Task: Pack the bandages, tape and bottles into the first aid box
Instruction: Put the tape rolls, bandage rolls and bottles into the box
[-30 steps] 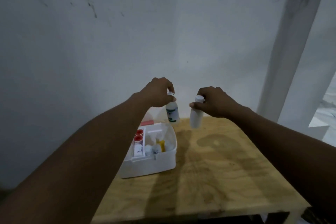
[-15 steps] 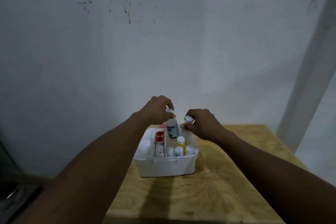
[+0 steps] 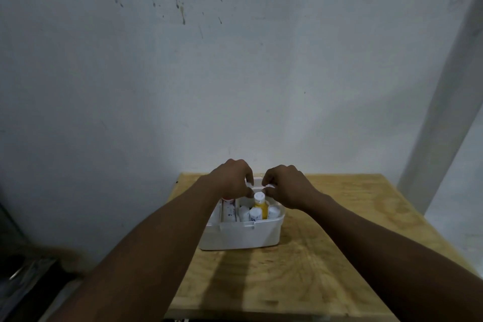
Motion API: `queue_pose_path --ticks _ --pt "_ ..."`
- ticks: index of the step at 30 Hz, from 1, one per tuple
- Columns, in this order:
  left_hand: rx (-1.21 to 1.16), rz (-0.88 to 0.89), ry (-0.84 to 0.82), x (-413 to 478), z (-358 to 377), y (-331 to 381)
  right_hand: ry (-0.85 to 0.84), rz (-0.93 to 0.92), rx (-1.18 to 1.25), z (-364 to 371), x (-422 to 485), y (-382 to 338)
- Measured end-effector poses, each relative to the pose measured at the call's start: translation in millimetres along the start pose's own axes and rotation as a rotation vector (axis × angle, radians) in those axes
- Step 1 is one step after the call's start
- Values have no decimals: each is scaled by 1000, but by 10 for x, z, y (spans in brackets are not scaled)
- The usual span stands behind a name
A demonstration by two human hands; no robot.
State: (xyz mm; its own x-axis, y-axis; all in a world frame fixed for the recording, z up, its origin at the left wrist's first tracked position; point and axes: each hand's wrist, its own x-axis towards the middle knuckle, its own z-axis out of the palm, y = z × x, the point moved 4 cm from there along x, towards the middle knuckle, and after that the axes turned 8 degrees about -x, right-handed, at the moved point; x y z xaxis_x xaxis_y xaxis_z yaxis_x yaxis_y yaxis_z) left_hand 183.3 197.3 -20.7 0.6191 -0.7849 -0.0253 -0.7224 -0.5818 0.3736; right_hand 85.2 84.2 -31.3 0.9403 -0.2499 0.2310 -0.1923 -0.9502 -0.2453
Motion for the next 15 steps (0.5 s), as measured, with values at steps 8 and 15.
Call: queue_pose_path --ticks 8,15 --pt "-110 -64 -54 -22 -199 -106 51 98 191 -72 39 77" --pt "-206 -349 156 -100 -311 -647 2 439 501 21 153 333"
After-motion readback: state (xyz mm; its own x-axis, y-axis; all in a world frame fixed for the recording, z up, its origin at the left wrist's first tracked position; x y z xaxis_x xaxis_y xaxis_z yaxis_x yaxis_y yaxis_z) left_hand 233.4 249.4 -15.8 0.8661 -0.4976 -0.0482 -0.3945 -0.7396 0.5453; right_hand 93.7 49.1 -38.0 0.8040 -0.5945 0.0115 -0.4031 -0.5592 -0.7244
